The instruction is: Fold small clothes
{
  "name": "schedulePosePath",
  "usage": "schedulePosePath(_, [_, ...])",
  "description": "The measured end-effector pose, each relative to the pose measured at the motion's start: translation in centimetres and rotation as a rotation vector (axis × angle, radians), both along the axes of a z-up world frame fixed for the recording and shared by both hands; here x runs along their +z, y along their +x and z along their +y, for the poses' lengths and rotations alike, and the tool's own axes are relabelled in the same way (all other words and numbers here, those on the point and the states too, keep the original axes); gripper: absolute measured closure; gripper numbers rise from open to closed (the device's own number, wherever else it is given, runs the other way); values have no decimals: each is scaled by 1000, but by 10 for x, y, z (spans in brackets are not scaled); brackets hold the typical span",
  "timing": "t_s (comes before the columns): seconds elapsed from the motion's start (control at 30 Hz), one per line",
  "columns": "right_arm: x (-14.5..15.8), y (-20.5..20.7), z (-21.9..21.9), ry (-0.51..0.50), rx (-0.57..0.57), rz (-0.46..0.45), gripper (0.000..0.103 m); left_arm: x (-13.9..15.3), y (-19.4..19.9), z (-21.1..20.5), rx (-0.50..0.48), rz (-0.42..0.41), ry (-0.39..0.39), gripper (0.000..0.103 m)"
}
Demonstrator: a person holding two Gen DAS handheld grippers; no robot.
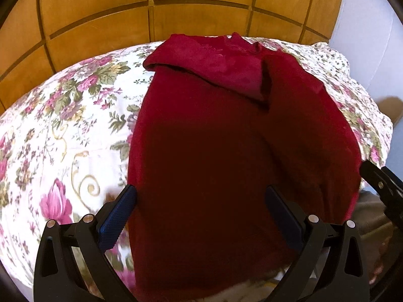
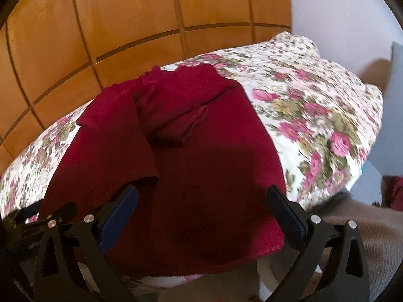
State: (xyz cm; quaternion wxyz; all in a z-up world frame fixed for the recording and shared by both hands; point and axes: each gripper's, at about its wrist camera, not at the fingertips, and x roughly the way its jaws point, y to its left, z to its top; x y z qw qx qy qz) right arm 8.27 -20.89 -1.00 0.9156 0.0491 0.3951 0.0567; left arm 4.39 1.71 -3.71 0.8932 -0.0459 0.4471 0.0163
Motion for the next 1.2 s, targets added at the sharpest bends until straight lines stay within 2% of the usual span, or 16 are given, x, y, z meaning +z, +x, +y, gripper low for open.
schedulePosePath(0.1, [0,12,8,-21,60,38,2,-2,15,6,13,23,11,3])
schedulePosePath(0.3, [14,42,16,28,227,-4,2,7,37,26,23,69,-96,3])
schedulePosePath(0.47, [1,84,23,134,339,113,6,18,51,46,118,32,-30,3])
schedulePosePath(0.5, [-4,91,24,158,359,138,22,18,53,47,129,24,-19,3])
schedulePosePath(0.53, [-8,96,25,183,378,162,29,18,56,50,138,10,-8,3])
schedulePosePath(0.6, [-17,104,25,248,408,218,58,11,64,50,158,-4,43,3])
schedulePosePath(0.63, [-21,107,23,280,417,242,65,7,69,49,156,-5,64,3])
schedulePosePath(0.67, [-23,107,22,304,420,256,78,-2,75,47,140,7,83,3])
schedulePosePath(0.8, [-11,108,5,228,370,187,101,-24,82,47,142,14,72,3])
schedulePosePath(0.9, [4,116,-22,202,290,124,102,-25,79,52,156,-2,36,3])
schedulePosePath(0.97, [10,119,-39,320,301,116,100,-27,79,55,161,-5,9,3])
schedulePosePath(1.0, [11,118,-44,372,307,117,90,-27,78,56,167,-9,-2,3])
schedulePosePath(1.03, [11,117,-45,423,319,121,72,-28,78,56,170,-13,-6,3])
schedulePosePath(1.07, [11,115,-42,463,332,126,22,-28,76,56,176,-19,-2,3])
schedulePosePath(1.1, [10,110,-34,482,357,122,18,-28,75,55,180,-20,6,3])
schedulePosePath(1.2, [4,104,-5,414,457,175,34,-30,73,53,193,-20,31,3])
